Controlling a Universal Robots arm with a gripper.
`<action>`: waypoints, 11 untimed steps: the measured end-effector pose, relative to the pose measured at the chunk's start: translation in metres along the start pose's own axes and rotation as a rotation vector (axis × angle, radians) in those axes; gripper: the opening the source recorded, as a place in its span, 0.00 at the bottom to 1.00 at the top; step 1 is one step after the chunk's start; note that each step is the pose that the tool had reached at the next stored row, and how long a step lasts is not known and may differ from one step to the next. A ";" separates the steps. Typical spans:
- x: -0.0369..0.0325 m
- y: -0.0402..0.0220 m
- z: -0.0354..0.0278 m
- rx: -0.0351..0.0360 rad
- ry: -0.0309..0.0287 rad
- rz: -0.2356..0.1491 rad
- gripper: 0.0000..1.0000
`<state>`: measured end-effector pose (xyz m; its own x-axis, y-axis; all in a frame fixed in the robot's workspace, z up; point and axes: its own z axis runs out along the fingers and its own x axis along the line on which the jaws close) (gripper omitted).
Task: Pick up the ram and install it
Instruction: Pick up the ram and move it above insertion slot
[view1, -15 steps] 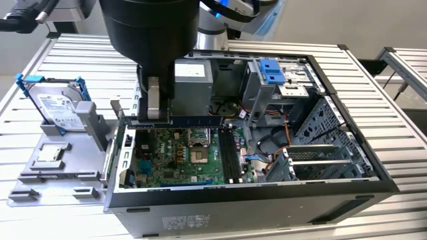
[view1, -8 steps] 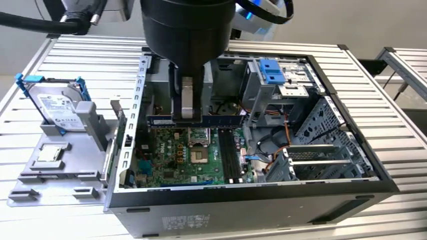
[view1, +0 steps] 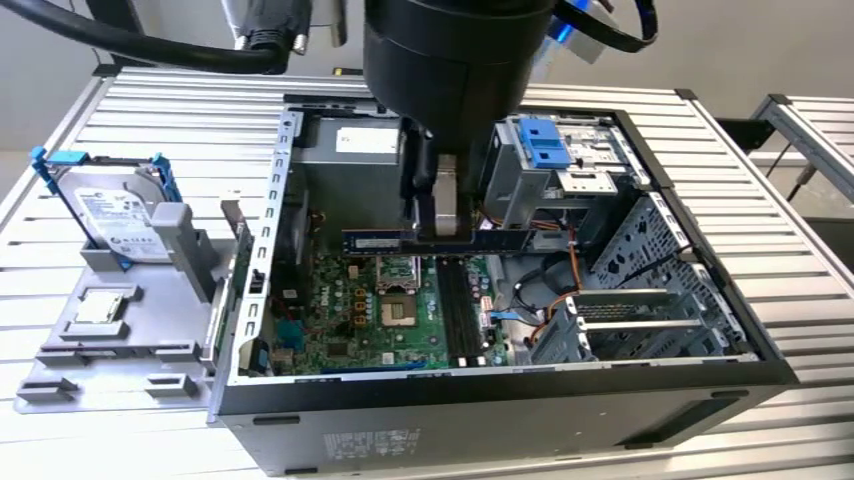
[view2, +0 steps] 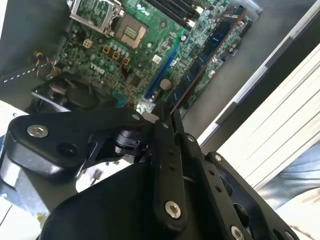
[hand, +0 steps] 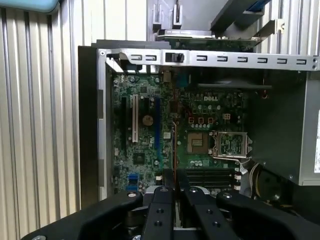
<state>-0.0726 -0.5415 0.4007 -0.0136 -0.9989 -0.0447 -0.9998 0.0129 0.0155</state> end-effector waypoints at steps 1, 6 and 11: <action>0.0000 -0.0042 -0.0001 0.0000 0.0000 0.000 0.00; -0.0003 -0.0236 -0.0003 0.0000 0.0000 0.000 0.00; -0.0005 -0.0424 -0.0005 0.0000 0.0000 0.000 0.00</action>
<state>-0.0302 -0.5416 0.4006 -0.0135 -0.9989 -0.0447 -0.9998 0.0128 0.0156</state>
